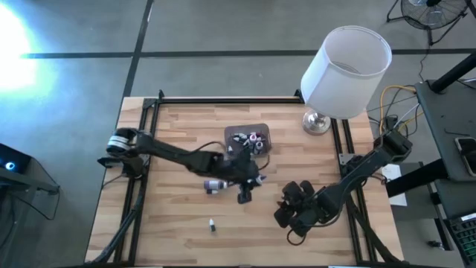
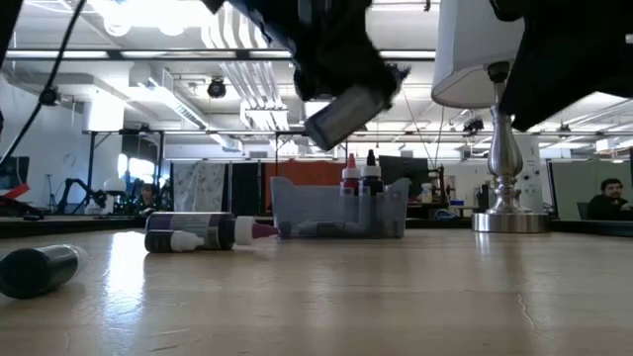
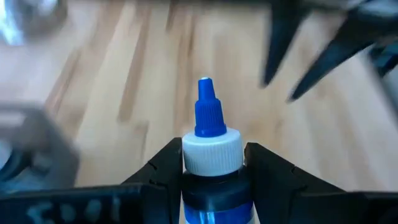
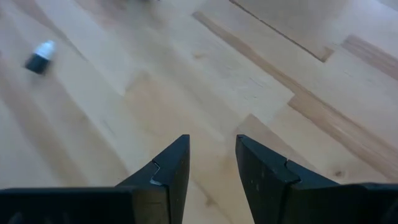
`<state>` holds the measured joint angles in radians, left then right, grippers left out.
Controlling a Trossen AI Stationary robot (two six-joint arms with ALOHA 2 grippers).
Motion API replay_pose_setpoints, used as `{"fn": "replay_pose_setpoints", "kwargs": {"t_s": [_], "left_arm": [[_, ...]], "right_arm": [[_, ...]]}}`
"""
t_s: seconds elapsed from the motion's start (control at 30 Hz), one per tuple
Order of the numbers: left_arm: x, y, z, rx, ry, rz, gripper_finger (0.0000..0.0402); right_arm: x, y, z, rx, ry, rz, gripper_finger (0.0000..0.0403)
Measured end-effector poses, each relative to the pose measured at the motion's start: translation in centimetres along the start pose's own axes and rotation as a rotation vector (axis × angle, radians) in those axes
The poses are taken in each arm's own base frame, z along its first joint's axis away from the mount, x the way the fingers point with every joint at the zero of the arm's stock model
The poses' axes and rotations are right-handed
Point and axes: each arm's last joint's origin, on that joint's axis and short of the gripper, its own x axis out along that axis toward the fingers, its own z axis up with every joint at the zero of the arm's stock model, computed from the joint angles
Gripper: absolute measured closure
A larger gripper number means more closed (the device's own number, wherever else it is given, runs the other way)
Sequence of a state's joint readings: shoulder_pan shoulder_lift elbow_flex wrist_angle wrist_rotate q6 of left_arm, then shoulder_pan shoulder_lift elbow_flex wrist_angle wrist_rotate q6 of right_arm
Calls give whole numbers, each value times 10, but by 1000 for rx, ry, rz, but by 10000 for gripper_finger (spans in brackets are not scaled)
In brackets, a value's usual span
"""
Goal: Pick & Place food coloring
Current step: Put the large blue food coloring bottle into the bin
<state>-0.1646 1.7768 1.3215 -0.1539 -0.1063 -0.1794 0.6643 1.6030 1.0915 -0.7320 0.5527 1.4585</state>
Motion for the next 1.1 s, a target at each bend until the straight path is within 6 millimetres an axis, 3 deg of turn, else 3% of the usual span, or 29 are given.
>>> {"fn": "replay_pose_setpoints", "kwargs": {"t_s": [0.2,0.4,0.53,0.7,0.9,1.1], "left_arm": [[-4,-18,-28,-53,-335,68,287],[8,-17,-51,-139,-552,173,286],[28,-15,-70,-133,-526,201,286],[44,-24,-85,-101,-477,194,286],[42,-40,-80,-30,-496,205,286],[42,-41,-72,0,-510,217,286]], "right_arm": [[-21,-9,16,46,16,51,280],[-32,-15,35,110,183,127,280],[-25,-14,51,163,251,175,280],[-21,-19,71,271,204,168,280],[-21,-29,94,366,151,171,272],[-3,-29,103,377,138,151,208]]}}
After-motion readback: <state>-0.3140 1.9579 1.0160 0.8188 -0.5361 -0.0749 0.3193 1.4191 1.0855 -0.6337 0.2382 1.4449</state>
